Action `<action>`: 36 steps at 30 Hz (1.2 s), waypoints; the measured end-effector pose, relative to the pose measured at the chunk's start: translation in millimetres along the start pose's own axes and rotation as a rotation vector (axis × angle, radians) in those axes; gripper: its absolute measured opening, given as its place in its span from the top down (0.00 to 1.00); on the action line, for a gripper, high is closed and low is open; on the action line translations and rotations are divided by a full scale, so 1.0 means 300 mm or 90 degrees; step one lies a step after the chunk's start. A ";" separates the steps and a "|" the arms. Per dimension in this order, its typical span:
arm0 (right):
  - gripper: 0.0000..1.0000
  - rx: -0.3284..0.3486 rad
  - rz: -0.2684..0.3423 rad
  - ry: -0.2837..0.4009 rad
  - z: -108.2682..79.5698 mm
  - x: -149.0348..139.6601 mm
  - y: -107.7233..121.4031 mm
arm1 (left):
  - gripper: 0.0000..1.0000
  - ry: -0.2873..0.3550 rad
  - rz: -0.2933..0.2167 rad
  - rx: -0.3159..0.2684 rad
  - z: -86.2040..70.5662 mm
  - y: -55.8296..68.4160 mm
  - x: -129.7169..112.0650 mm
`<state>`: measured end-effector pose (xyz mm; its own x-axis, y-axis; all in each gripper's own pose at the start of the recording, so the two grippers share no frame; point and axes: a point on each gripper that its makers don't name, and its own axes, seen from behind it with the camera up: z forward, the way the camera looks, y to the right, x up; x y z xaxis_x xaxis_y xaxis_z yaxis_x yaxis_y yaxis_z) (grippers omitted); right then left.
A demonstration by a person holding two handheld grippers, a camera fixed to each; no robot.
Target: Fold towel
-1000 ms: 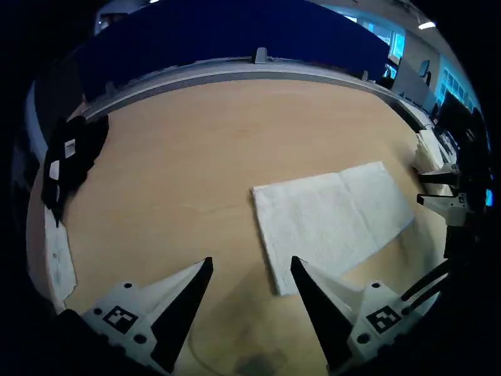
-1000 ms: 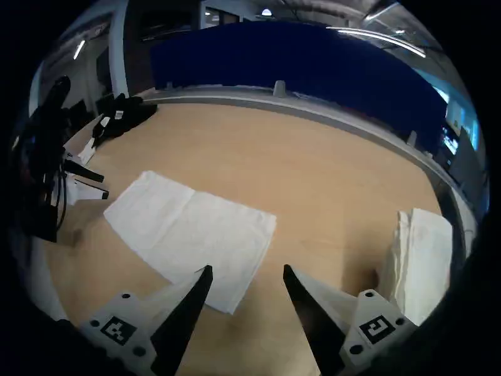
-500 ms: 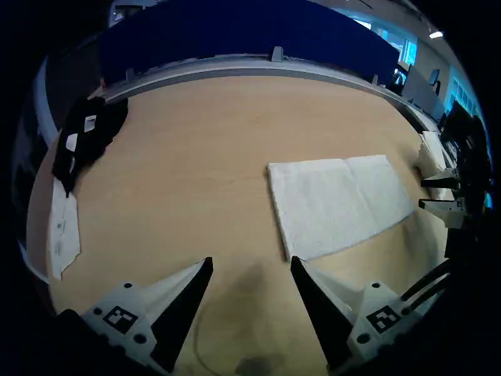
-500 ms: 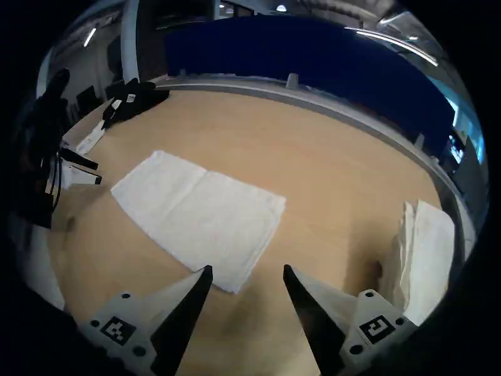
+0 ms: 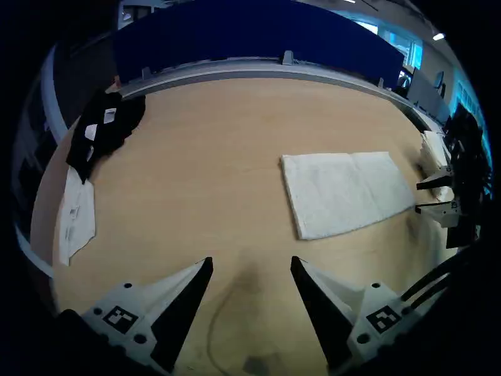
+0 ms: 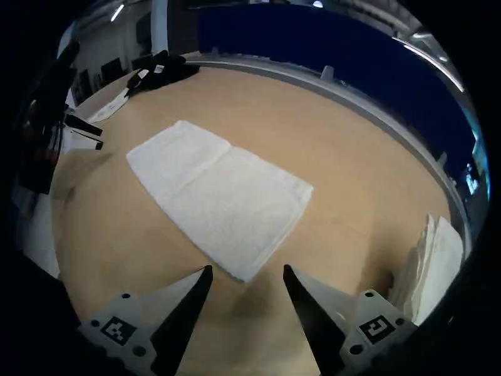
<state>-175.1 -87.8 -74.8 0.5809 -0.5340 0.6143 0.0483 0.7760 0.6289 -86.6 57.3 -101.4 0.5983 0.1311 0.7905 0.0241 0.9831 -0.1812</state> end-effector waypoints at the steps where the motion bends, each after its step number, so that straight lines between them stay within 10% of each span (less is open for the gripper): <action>1: 0.16 0.002 -0.002 -0.001 0.002 -0.002 0.001 | 0.08 -0.001 -0.002 0.001 -0.004 -0.003 -0.005; 8: 0.39 0.008 -0.014 -0.012 0.017 -0.024 0.005 | 0.08 -0.004 -0.017 0.008 -0.029 -0.015 -0.041; 22: 0.50 0.024 -0.018 -0.017 0.034 -0.035 -0.011 | 0.08 -0.007 -0.034 0.013 -0.074 -0.027 -0.076; 36: 0.96 0.027 -0.012 -0.022 0.054 -0.038 -0.016 | 0.08 -0.013 -0.043 0.018 -0.082 -0.047 -0.097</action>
<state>-195.1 -91.1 -77.1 0.5516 -0.5607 0.6176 0.0238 0.7507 0.6602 -84.6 36.6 -136.4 0.5800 0.0663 0.8119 0.0407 0.9931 -0.1102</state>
